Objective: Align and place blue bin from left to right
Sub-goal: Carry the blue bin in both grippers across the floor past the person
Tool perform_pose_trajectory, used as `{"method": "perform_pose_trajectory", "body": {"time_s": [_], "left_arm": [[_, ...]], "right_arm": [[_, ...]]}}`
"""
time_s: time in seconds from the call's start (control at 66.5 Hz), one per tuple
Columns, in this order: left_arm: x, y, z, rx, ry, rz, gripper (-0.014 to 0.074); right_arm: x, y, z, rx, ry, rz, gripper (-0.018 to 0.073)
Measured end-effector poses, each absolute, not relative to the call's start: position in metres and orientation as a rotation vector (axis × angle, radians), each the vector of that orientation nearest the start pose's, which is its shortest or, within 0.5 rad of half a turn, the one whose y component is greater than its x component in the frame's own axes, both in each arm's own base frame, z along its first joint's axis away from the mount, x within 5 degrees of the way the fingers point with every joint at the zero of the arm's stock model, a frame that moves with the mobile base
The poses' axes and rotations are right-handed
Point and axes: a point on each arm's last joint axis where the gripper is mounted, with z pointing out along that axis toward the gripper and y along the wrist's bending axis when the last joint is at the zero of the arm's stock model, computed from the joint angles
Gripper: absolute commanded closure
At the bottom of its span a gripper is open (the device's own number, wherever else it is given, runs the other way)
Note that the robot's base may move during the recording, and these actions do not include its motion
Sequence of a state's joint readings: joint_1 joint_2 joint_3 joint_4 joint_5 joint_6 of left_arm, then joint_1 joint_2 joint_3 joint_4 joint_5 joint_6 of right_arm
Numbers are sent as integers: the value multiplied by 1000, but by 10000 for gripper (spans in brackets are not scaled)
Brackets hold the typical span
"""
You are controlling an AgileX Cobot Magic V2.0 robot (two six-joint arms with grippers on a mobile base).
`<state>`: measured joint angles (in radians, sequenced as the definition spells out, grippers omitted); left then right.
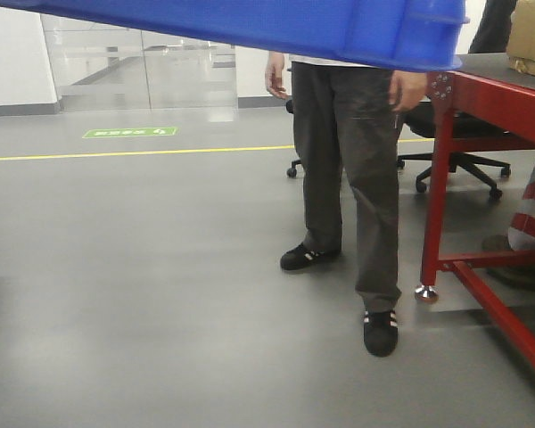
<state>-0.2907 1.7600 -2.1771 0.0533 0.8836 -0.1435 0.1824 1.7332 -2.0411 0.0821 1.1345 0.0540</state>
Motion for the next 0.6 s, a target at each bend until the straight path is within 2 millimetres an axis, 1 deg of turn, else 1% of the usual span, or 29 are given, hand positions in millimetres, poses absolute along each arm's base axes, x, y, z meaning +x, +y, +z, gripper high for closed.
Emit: {"method": "perform_pose_trajectory", "body": {"time_s": [0.602], "left_arm": [[369,-107,500,149,1950,-226,708]], "right_arm": [[366,74,451,-146,2312,224,629]]}}
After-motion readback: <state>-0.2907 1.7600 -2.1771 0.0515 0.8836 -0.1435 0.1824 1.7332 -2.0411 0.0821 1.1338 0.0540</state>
